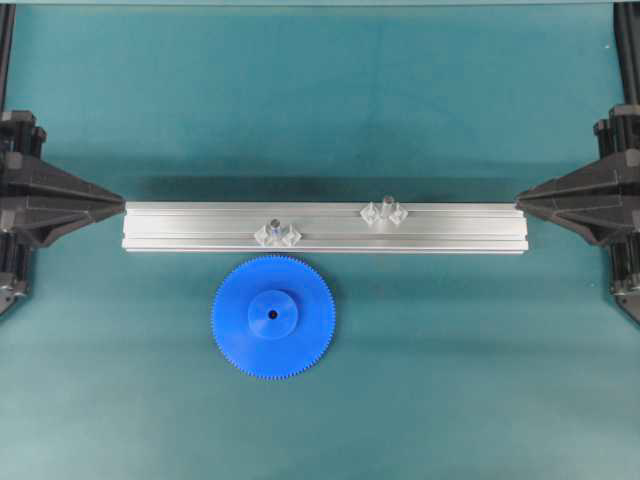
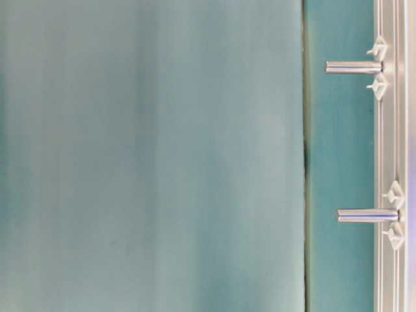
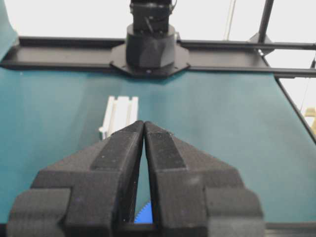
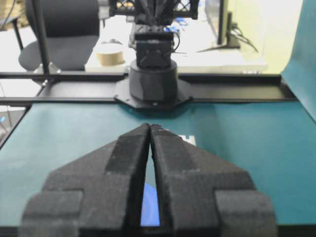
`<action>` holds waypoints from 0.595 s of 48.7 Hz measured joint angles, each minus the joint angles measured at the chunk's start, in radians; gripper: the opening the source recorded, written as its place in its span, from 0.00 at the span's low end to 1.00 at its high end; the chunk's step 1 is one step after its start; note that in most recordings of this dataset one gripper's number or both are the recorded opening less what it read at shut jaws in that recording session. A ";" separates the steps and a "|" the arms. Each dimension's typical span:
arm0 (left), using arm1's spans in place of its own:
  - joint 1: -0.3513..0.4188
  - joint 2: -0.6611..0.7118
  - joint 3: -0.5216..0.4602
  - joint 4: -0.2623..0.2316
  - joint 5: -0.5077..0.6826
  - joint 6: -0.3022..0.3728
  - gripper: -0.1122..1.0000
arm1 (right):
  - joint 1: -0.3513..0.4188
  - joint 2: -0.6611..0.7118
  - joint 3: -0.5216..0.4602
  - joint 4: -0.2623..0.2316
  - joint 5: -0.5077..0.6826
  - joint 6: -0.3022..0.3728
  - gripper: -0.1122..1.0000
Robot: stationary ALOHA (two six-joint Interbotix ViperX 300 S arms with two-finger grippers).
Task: Insert the large gear onto the shaft.
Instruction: 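Move the left gripper over the blue gear's hub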
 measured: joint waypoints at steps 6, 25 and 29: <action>-0.044 0.069 -0.002 0.009 0.066 -0.071 0.09 | -0.002 0.006 0.000 0.028 0.008 0.015 0.24; -0.078 0.341 -0.144 0.015 0.238 -0.064 0.09 | -0.005 0.057 0.000 0.058 0.207 0.095 0.17; -0.089 0.407 -0.170 0.015 0.242 -0.058 0.09 | -0.005 0.081 -0.006 0.058 0.259 0.095 0.17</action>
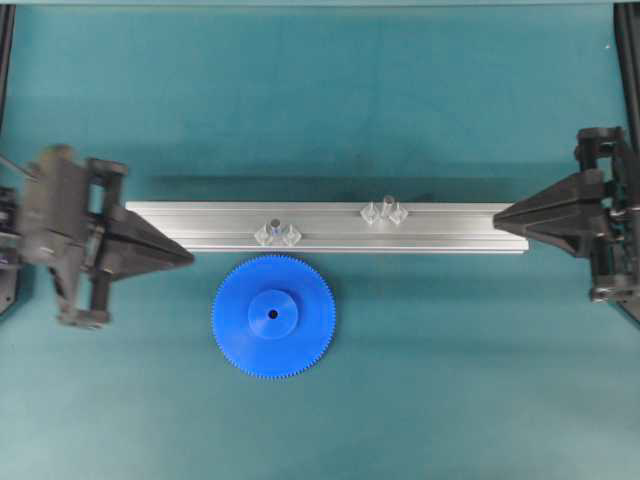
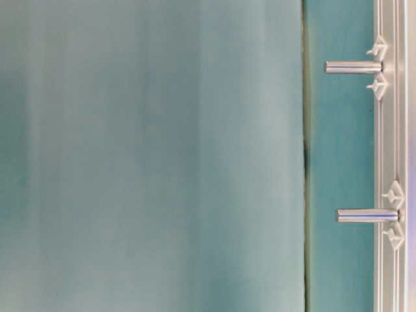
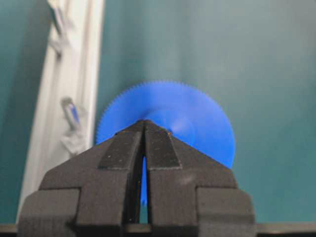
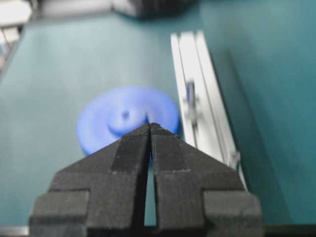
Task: Insert the large gear onto the shaft.
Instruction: 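Move the left gripper over the blue gear's hub, then lower the left gripper and close it on the gear hub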
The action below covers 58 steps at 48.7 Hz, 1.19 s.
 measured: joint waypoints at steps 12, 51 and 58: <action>-0.008 0.172 -0.107 0.000 0.054 0.037 0.09 | 0.000 0.071 -0.025 -0.003 0.094 0.000 0.19; -0.031 0.416 -0.330 0.000 0.259 0.121 0.94 | -0.026 0.091 -0.026 -0.012 0.173 0.000 0.19; -0.038 0.486 -0.379 0.002 0.302 0.123 0.94 | -0.028 0.092 -0.025 -0.012 0.175 0.000 0.19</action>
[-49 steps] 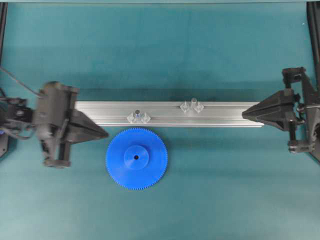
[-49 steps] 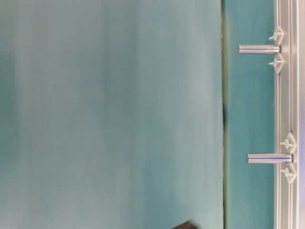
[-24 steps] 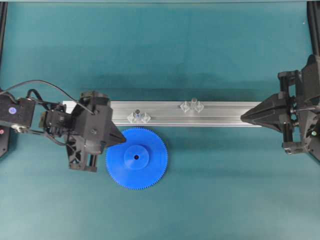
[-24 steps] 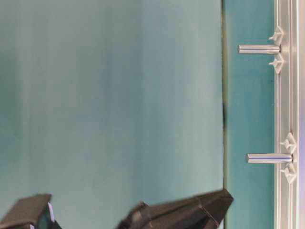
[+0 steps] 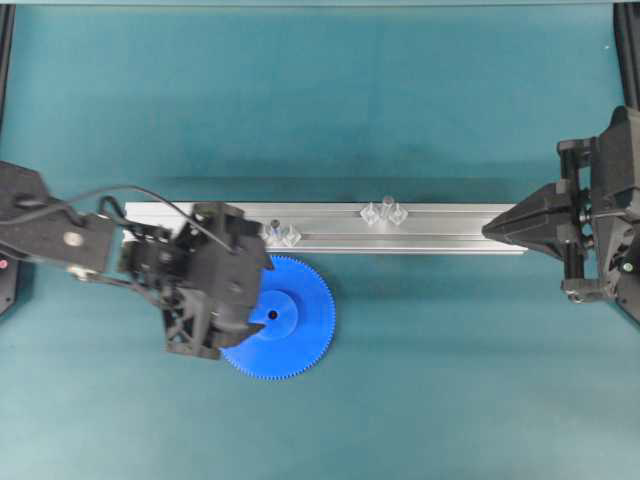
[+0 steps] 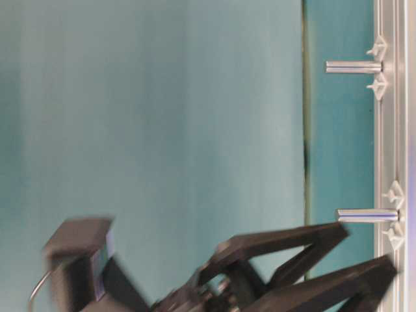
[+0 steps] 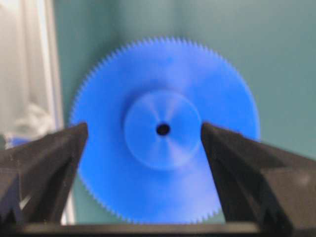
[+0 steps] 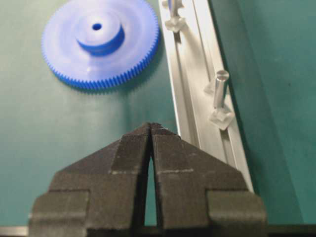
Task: Insert the large gear onto the shaft.
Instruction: 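Lower the left gripper and close it on the gear hub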
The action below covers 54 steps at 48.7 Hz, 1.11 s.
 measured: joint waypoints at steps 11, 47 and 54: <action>-0.002 0.103 -0.066 -0.002 0.086 0.000 0.94 | 0.000 -0.002 0.002 -0.002 -0.002 0.000 0.19; -0.002 0.250 -0.187 0.000 0.233 -0.005 0.94 | 0.003 -0.025 0.035 -0.002 -0.003 0.000 0.19; -0.002 0.261 -0.206 -0.002 0.268 -0.008 0.94 | 0.005 -0.040 0.043 -0.002 -0.005 0.002 0.19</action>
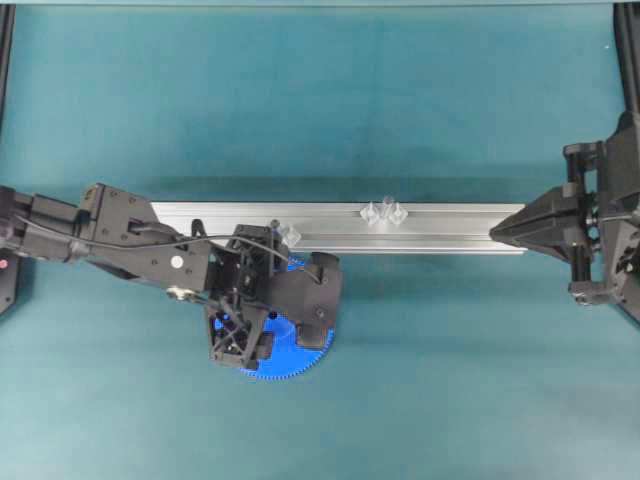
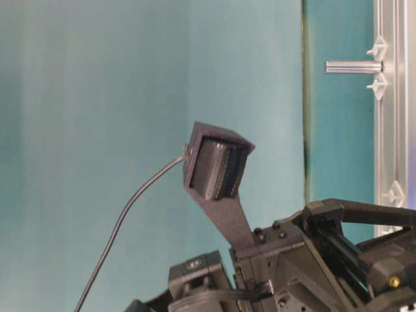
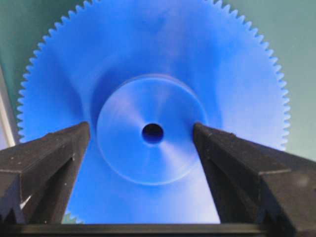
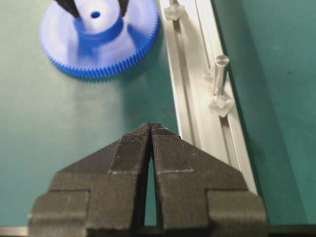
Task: Insert the large gear onto the shaft.
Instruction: 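Lower the left gripper and close it on the gear hub, then lift the blue gear with the left gripper and tilt it upright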
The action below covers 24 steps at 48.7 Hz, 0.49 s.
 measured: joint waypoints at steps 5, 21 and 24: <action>0.000 0.005 -0.006 0.000 0.008 0.000 0.94 | -0.002 -0.015 0.008 0.000 0.000 0.000 0.19; 0.000 0.009 -0.014 0.000 0.026 -0.002 0.94 | 0.000 -0.025 0.014 0.000 0.000 0.000 0.19; 0.000 0.011 -0.015 0.000 0.034 -0.005 0.94 | 0.000 -0.025 0.014 0.000 0.000 -0.002 0.19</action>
